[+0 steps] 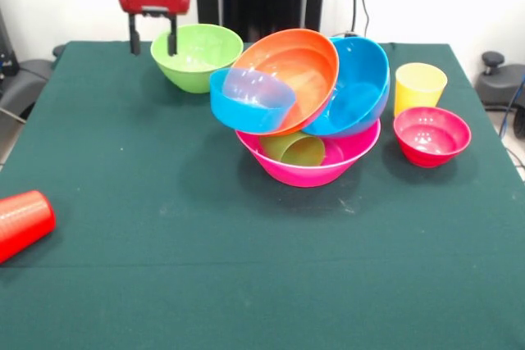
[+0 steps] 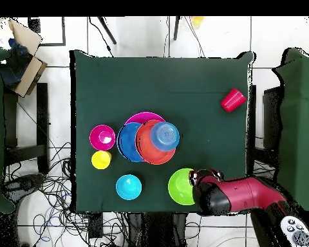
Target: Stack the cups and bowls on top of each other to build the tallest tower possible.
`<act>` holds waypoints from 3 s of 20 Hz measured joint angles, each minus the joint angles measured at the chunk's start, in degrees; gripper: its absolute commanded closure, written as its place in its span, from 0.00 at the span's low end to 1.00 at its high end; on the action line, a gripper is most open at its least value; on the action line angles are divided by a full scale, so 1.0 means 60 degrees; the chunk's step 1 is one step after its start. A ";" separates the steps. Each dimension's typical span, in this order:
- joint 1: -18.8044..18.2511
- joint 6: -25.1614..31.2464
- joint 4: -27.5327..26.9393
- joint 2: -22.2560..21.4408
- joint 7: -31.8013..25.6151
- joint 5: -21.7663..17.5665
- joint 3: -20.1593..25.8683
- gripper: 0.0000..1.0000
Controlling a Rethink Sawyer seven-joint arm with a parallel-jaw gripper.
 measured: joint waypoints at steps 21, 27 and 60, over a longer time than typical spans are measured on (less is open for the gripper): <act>-0.0142 -0.0557 0.0333 0.0246 0.0000 -0.1343 -0.0734 0.00; 0.0769 -0.1822 0.0239 0.1122 0.0000 -0.2124 -0.2058 0.00; 0.3026 -0.7228 -0.0138 0.3594 0.0002 -0.1583 -0.6213 1.00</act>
